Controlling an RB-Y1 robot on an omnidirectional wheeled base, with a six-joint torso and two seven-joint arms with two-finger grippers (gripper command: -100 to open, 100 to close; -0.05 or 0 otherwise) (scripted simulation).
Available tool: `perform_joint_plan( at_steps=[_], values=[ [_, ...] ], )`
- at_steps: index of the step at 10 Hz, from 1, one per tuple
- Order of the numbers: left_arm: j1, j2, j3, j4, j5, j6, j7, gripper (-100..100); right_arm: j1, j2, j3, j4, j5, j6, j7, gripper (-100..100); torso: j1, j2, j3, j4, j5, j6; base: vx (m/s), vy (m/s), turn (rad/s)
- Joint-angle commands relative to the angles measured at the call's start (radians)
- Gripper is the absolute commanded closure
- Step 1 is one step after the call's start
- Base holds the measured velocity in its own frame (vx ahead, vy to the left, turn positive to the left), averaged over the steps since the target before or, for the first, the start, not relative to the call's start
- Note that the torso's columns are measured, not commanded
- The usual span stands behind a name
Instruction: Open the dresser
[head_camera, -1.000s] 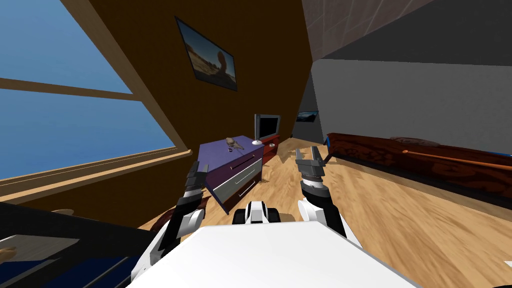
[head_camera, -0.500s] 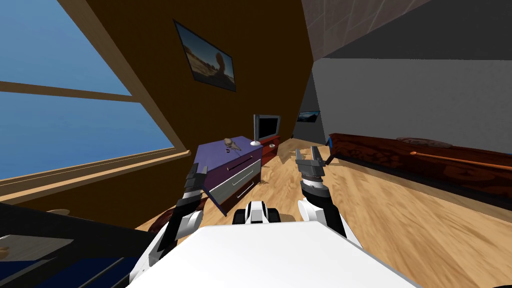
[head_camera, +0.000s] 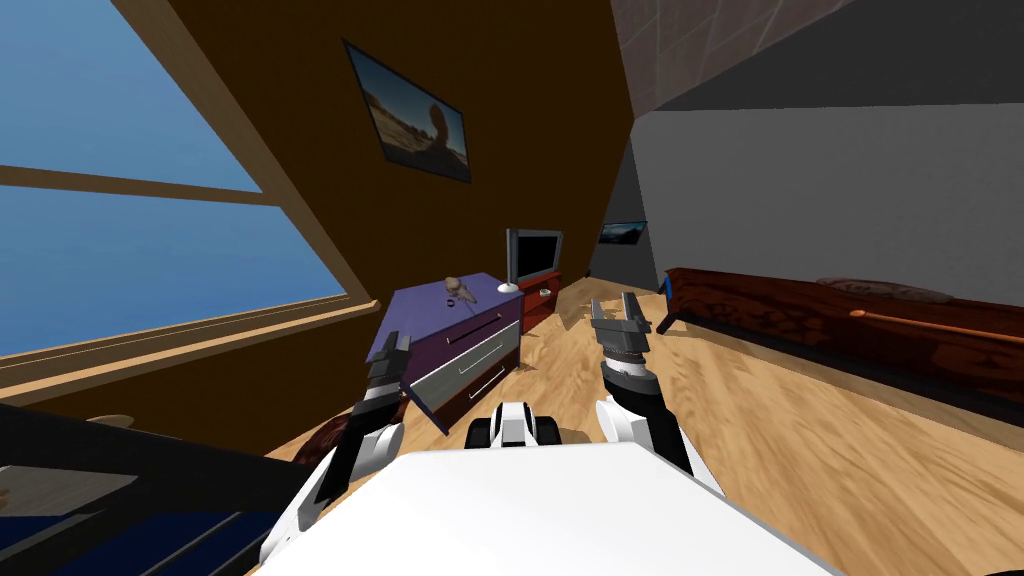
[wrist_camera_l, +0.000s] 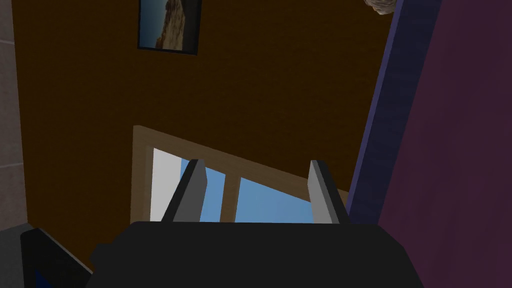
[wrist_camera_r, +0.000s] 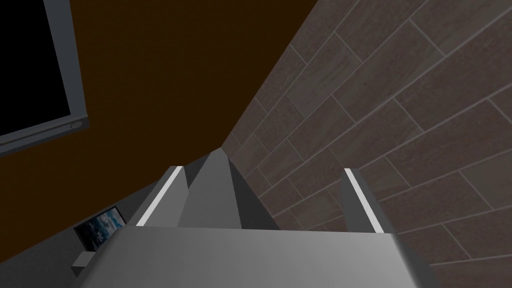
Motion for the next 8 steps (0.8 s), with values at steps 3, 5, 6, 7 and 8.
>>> perform_joint_plan(
  at_steps=[3, 5, 6, 7, 8],
  values=[
    [-0.009, 0.004, 0.008, 0.074, 0.021, 0.000, 0.012, -100, 0.000, 0.000, 0.000, 0.000, 0.000, 0.000, 0.000, 0, -0.003, -0.001, 0.000, -0.001, 0.000, -0.001, 0.053, -0.089, 0.059],
    [-0.017, 0.002, 0.021, 0.115, 0.036, -0.007, 0.017, -100, 0.000, 0.000, 0.000, 0.000, 0.000, 0.000, 0.000, 0, -0.001, 0.001, 0.001, 0.000, 0.001, -0.001, 0.049, -0.091, 0.052],
    [-0.021, 0.000, 0.027, 0.136, 0.044, -0.010, 0.019, -100, 0.000, 0.000, 0.000, 0.000, 0.000, 0.000, 0.000, 0, -0.002, -0.001, 0.000, -0.001, 0.000, -0.001, 0.051, -0.134, 0.076],
    [-0.025, -0.005, 0.034, 0.158, 0.052, -0.014, 0.022, -100, 0.000, 0.000, 0.000, 0.000, 0.000, 0.000, 0.000, 0, -0.004, 0.000, 0.000, 0.000, 0.000, -0.001, 0.074, -0.130, 0.066],
    [-0.025, -0.005, 0.034, 0.158, 0.052, -0.014, 0.022, -100, 0.000, 0.000, 0.000, 0.000, 0.000, 0.000, 0.000, 0, -0.002, 0.001, 0.001, -0.001, 0.001, -0.003, 0.053, -0.095, 0.049]
  ],
)
